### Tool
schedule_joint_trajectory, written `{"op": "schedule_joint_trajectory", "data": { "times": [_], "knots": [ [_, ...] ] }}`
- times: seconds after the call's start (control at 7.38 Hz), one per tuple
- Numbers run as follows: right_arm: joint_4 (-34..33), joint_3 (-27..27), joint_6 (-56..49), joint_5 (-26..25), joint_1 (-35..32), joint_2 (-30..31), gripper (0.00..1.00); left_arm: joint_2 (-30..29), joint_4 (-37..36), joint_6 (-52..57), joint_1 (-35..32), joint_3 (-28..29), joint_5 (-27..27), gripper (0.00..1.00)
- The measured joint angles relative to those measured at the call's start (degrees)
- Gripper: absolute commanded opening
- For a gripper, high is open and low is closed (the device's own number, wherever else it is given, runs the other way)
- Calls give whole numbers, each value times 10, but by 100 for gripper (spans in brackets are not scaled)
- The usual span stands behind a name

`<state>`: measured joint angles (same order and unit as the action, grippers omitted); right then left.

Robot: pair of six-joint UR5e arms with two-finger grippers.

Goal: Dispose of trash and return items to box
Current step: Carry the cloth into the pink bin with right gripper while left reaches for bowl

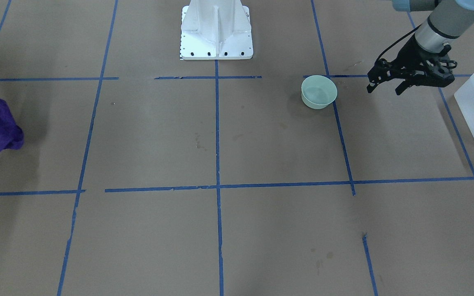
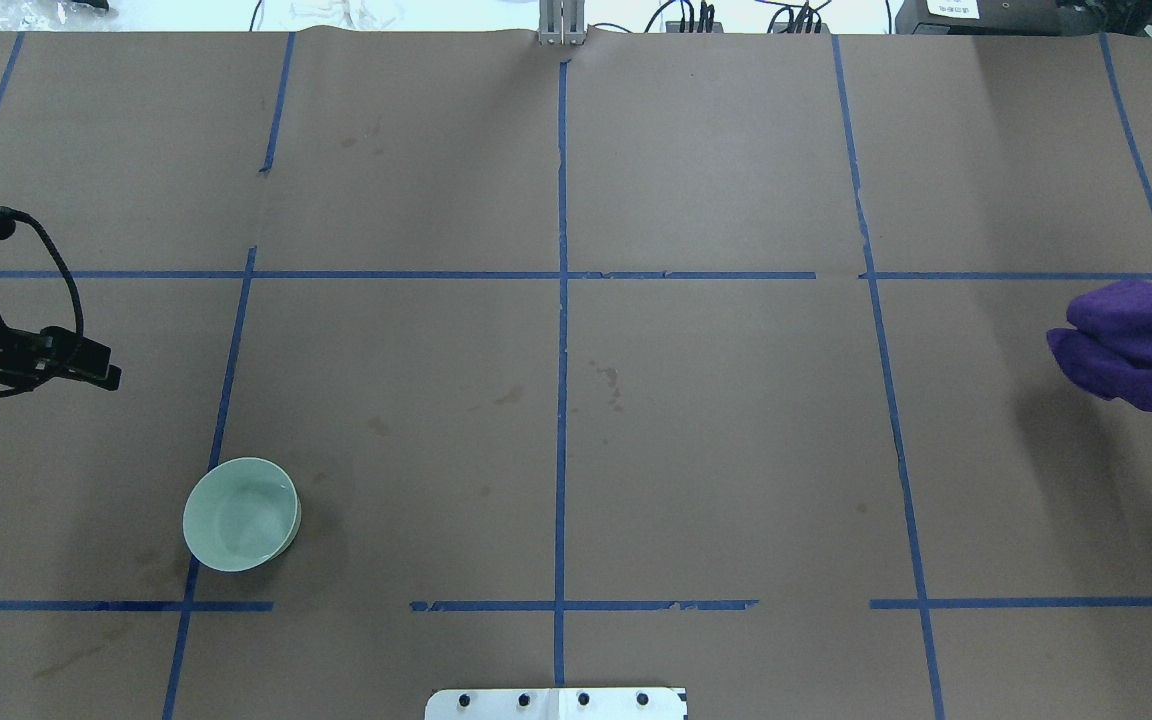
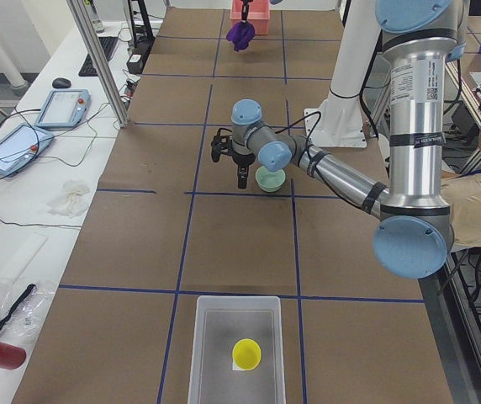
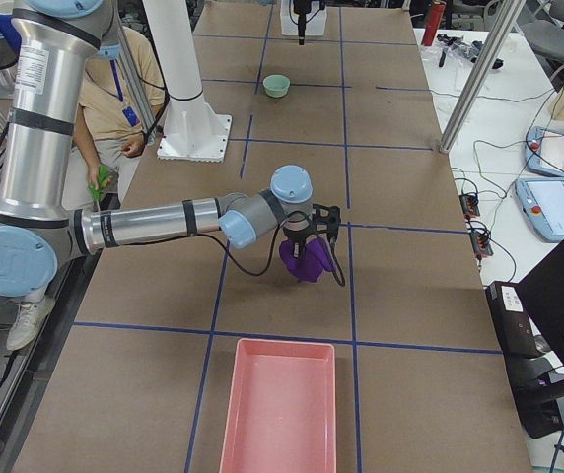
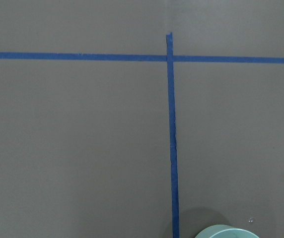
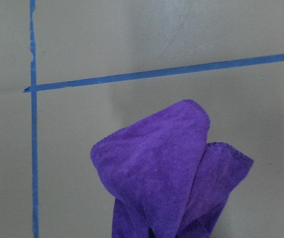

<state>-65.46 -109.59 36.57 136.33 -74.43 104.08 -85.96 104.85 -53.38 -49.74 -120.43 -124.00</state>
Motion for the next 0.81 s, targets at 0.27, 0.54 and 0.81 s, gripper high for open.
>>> {"op": "schedule_joint_trajectory", "data": {
  "times": [0.27, 0.54, 0.81],
  "knots": [
    [-49, 2, -150, 1, -104, 30, 0, 2, 7, -17, 56, -2, 23, 92],
    [-172, 6, -361, -29, -213, 25, 0, 20, 13, -21, 95, -14, 38, 93],
    [-250, 23, -508, -76, -279, 9, 0, 31, 18, -22, 127, -18, 53, 94]
  ]
}}
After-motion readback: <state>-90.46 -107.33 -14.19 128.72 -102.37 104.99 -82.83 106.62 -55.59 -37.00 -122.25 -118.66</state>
